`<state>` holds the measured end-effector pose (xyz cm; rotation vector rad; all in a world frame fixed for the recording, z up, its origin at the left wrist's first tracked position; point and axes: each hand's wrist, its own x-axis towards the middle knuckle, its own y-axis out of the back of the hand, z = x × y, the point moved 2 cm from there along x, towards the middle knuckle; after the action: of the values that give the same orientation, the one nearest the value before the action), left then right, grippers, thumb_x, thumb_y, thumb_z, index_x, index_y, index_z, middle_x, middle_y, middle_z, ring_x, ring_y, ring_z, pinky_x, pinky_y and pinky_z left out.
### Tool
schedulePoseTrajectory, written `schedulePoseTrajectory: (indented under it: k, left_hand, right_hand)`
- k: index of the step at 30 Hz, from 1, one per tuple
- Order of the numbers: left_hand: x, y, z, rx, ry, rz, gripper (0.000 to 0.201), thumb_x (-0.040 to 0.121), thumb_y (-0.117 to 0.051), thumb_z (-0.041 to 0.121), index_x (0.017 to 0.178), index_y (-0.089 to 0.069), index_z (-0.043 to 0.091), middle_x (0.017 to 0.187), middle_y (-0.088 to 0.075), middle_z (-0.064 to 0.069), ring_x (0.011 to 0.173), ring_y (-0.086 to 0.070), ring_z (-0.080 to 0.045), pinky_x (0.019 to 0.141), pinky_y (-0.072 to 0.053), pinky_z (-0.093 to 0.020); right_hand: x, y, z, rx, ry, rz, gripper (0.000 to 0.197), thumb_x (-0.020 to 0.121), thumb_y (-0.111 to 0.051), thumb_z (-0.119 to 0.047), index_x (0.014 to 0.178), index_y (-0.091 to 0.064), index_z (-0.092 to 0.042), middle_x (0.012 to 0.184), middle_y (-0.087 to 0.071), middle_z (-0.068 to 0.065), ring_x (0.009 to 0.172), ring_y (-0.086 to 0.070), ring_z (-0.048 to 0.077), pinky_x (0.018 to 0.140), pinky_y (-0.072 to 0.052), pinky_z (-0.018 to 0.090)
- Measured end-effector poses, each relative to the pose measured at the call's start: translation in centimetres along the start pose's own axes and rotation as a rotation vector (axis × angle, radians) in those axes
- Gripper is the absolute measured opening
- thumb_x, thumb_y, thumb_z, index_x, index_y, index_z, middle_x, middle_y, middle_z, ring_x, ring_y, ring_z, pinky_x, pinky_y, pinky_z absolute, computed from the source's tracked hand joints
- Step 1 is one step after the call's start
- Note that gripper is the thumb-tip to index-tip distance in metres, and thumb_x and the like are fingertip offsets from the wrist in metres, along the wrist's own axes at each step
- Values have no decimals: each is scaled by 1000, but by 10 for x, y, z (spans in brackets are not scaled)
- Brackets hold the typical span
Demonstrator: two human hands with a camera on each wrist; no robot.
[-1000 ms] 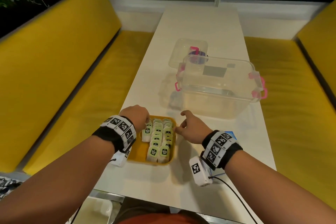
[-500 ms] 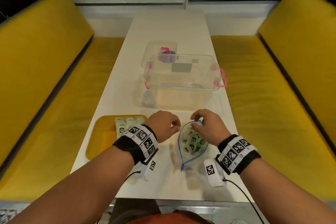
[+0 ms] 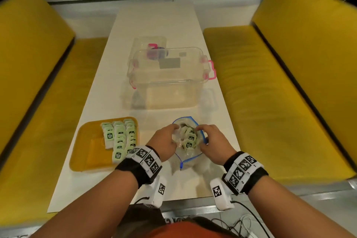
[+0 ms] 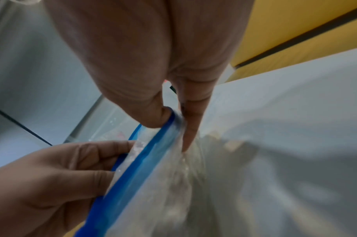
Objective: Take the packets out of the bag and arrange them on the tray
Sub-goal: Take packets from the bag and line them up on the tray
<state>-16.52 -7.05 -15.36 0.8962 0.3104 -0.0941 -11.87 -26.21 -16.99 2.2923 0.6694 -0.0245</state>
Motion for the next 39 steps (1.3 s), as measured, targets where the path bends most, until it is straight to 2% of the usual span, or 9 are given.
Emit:
schedulePoseTrajectory:
  k: [5,9,13,17,20,24,30,36,39]
  left_hand:
    - [-3,-2,-2,-48,-15,30,61,85,-59,8,140,-40,24,131,-58,-2,98,-60,-15,86,-41,-19]
    - [-2,-13,-12,116,107,-38,67,82,-70,16,141,-39,23,137,-48,-5,123,-51,-23,100,-40,-27]
    - [0,-17,-14,226,146,4,62,77,-77,31,132,-48,26,127,-42,-5,112,-54,-25,96,-46,-33]
    - [3,-2,-5,328,138,30,37,70,-82,34,99,-60,29,115,-42,-3,107,-50,-23,89,-48,-35]
    - [4,6,3,341,75,82,37,74,-76,28,107,-59,31,120,-38,-1,112,-42,-21,89,-44,-31]
    - [1,13,23,263,-78,170,25,84,-65,29,109,-62,29,118,-46,2,112,-44,-18,92,-43,-32]
    - [4,10,34,438,-176,-67,21,93,-54,27,106,-69,30,107,-64,3,102,-58,-21,86,-49,-38]
    - [4,14,33,549,-211,-168,20,91,-56,37,103,-72,34,101,-61,5,97,-59,-20,74,-46,-32]
    - [4,20,35,532,-227,-160,20,91,-57,37,102,-73,34,102,-63,5,96,-59,-19,77,-48,-33]
  right_hand:
    - [-1,0,7,76,63,18,51,85,-63,-1,129,-54,-26,127,-44,-4,90,-63,16,84,-56,27]
    - [-4,-10,23,33,46,-40,58,80,-70,-1,132,-54,-22,128,-45,-2,91,-62,17,88,-56,32]
    - [-1,-13,25,-11,36,-38,59,80,-71,-3,134,-52,-21,130,-47,0,89,-60,14,93,-52,27]
    - [2,-10,15,-131,76,18,50,85,-63,-13,134,-53,-20,138,-38,3,115,-53,21,99,-44,27]
    - [4,-4,7,-198,148,150,41,85,-66,-25,126,-61,-22,140,-38,6,127,-40,22,107,-36,32]
    - [13,-2,-4,-238,200,188,29,85,-71,-32,112,-71,-21,129,-48,2,120,-42,22,104,-38,34]
    - [19,-1,-10,-293,181,164,14,85,-70,-30,90,-71,-18,116,-54,1,110,-45,21,94,-43,35]
    - [16,13,-12,89,168,232,13,72,-58,-25,66,-50,-15,94,-60,-4,89,-53,18,79,-43,29]
    - [15,18,-15,239,99,241,18,73,-56,-22,68,-56,-5,82,-66,-22,82,-60,-1,71,-44,14]
